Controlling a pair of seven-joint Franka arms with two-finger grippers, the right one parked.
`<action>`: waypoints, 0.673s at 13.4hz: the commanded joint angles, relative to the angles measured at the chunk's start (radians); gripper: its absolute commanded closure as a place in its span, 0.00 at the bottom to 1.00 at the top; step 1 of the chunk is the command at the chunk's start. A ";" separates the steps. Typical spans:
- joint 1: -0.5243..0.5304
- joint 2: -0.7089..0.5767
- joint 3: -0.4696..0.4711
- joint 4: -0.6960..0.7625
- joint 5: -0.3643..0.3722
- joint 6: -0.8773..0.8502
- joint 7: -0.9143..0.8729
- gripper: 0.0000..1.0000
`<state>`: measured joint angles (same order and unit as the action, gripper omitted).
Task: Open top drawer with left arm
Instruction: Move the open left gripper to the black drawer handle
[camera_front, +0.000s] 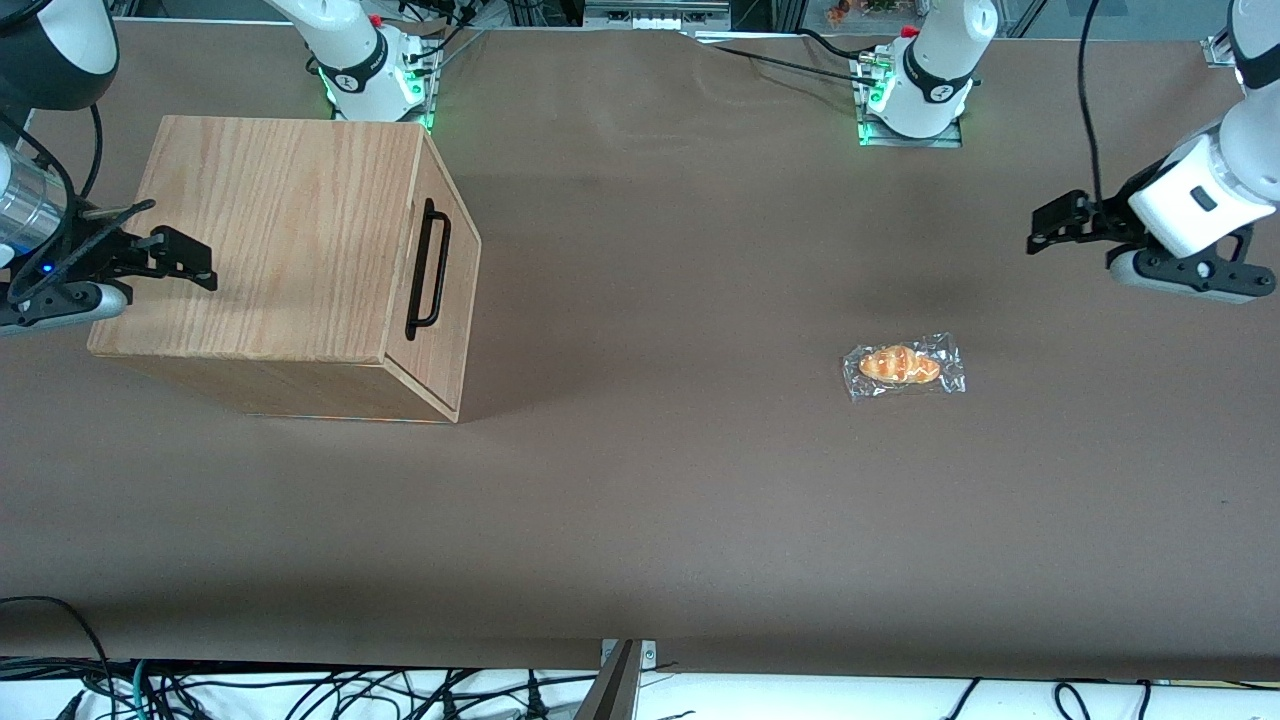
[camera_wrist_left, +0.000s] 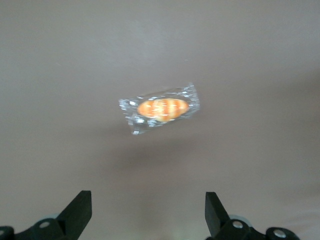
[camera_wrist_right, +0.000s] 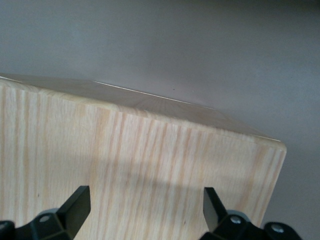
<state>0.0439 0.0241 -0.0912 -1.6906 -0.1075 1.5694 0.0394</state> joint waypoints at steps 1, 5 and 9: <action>-0.035 0.077 -0.057 0.022 -0.029 -0.002 -0.087 0.00; -0.041 0.138 -0.262 0.026 -0.037 0.093 -0.186 0.00; -0.218 0.285 -0.378 0.139 -0.020 0.199 -0.523 0.00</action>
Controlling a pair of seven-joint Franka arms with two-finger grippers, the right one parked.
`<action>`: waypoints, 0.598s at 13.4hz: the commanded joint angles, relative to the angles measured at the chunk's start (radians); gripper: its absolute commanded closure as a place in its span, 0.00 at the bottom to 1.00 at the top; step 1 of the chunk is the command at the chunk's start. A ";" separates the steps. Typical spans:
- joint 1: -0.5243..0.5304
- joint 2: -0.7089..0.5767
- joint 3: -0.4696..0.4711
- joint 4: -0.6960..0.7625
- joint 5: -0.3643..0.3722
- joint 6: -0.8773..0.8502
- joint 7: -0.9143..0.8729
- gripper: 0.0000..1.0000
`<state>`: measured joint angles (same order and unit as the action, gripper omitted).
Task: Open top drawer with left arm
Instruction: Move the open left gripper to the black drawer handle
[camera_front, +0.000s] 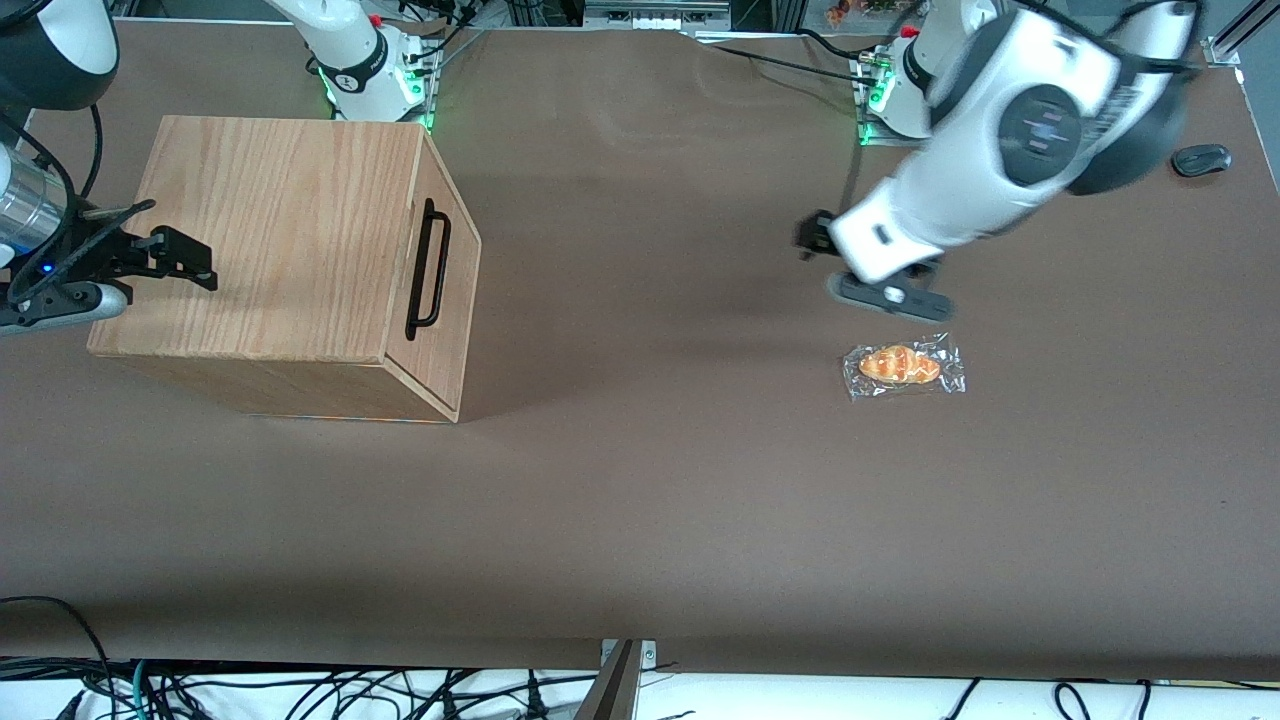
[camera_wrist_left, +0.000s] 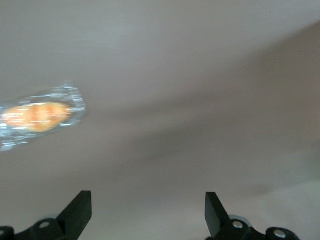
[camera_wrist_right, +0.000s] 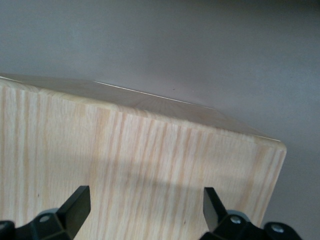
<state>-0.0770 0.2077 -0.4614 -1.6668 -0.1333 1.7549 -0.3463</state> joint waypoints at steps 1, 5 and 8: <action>-0.162 0.148 -0.005 0.158 0.014 0.023 -0.217 0.00; -0.318 0.258 -0.003 0.254 0.075 0.139 -0.434 0.00; -0.424 0.303 0.000 0.260 0.170 0.262 -0.606 0.00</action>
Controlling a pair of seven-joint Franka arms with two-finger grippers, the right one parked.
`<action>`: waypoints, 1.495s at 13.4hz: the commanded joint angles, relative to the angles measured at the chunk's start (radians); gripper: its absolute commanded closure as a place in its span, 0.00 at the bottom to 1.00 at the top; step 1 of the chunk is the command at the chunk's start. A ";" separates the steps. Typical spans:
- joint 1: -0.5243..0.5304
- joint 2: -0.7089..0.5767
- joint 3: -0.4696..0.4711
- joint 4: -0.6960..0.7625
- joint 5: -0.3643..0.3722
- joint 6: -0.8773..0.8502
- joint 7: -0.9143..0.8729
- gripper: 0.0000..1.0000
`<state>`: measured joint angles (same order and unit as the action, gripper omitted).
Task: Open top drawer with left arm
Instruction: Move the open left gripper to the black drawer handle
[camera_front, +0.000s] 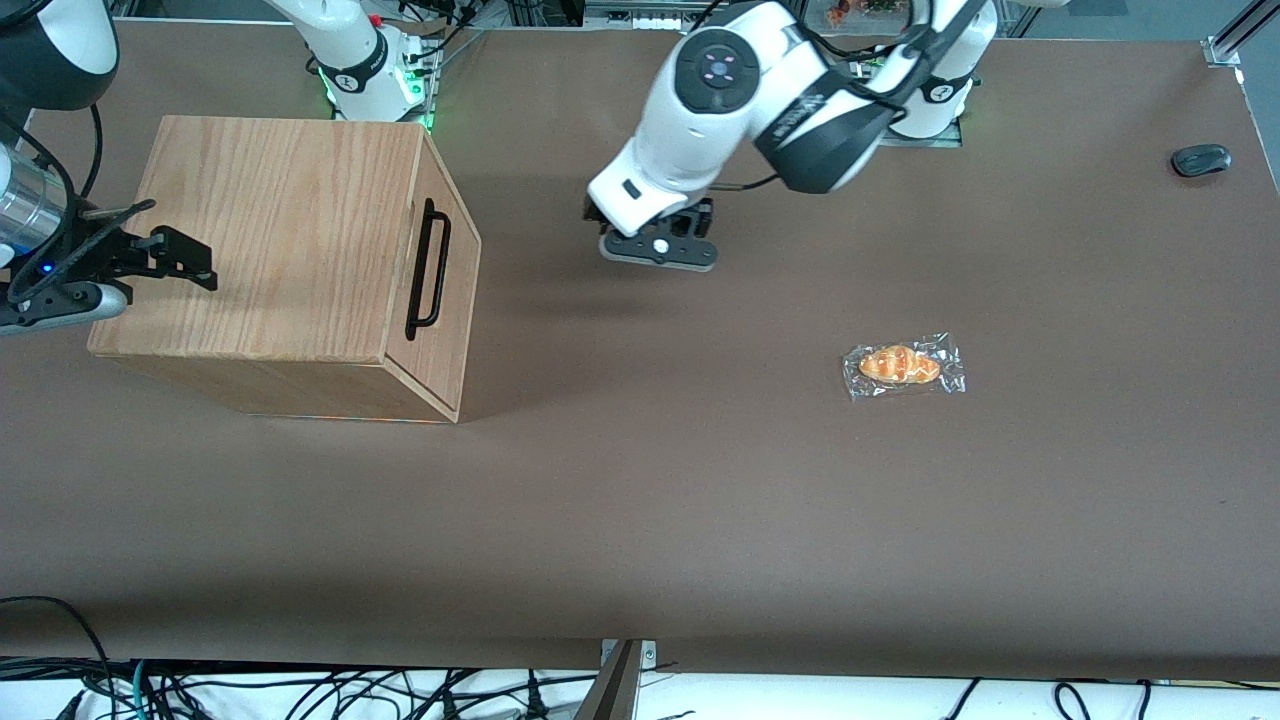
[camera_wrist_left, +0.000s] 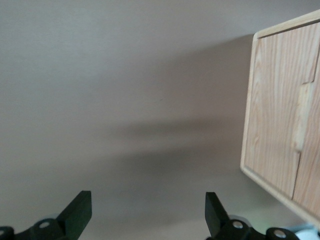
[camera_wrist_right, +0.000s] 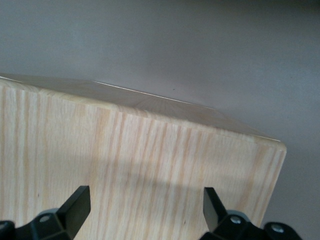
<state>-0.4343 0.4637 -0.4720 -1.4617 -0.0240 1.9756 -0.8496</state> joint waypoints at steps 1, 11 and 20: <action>-0.093 0.071 0.010 0.075 0.071 0.075 -0.139 0.00; -0.231 0.277 0.012 0.268 0.069 0.285 -0.242 0.00; -0.280 0.365 0.010 0.342 0.061 0.410 -0.351 0.00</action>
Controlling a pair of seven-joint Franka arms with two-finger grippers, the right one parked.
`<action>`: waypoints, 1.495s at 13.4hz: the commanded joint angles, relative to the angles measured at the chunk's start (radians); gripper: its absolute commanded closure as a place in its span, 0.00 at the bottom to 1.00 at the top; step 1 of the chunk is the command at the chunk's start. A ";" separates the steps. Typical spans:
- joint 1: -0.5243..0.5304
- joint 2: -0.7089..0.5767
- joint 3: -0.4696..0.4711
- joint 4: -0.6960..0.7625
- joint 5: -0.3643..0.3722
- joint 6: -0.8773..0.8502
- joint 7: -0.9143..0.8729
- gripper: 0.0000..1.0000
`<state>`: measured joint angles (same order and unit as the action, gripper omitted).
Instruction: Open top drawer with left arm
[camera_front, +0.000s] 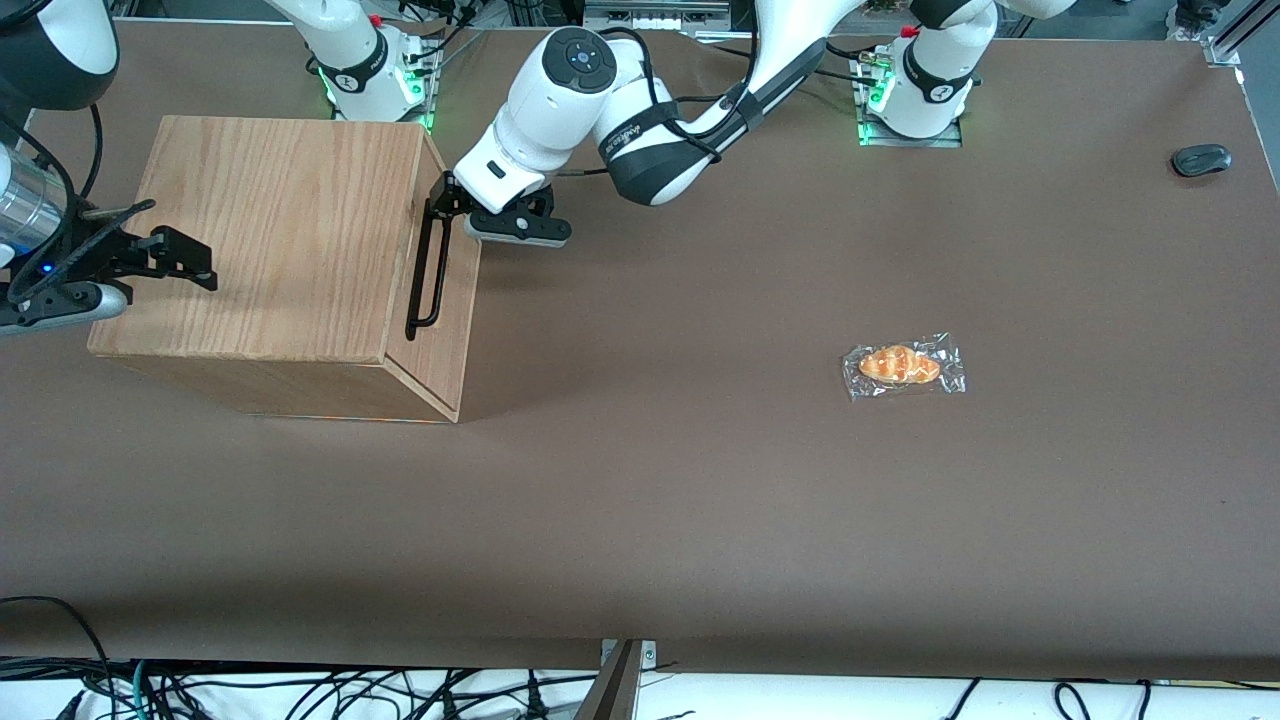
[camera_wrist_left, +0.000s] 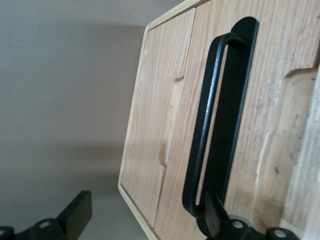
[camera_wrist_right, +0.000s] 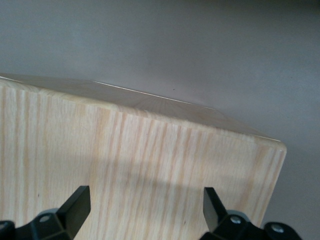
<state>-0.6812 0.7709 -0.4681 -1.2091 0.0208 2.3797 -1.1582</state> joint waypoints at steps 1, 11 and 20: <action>-0.037 0.073 0.006 0.111 0.018 0.006 -0.055 0.00; -0.054 0.123 0.009 0.128 0.019 0.055 -0.043 0.00; -0.066 0.130 0.035 0.126 0.027 0.070 -0.020 0.00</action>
<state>-0.7234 0.8737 -0.4451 -1.1328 0.0208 2.4386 -1.1878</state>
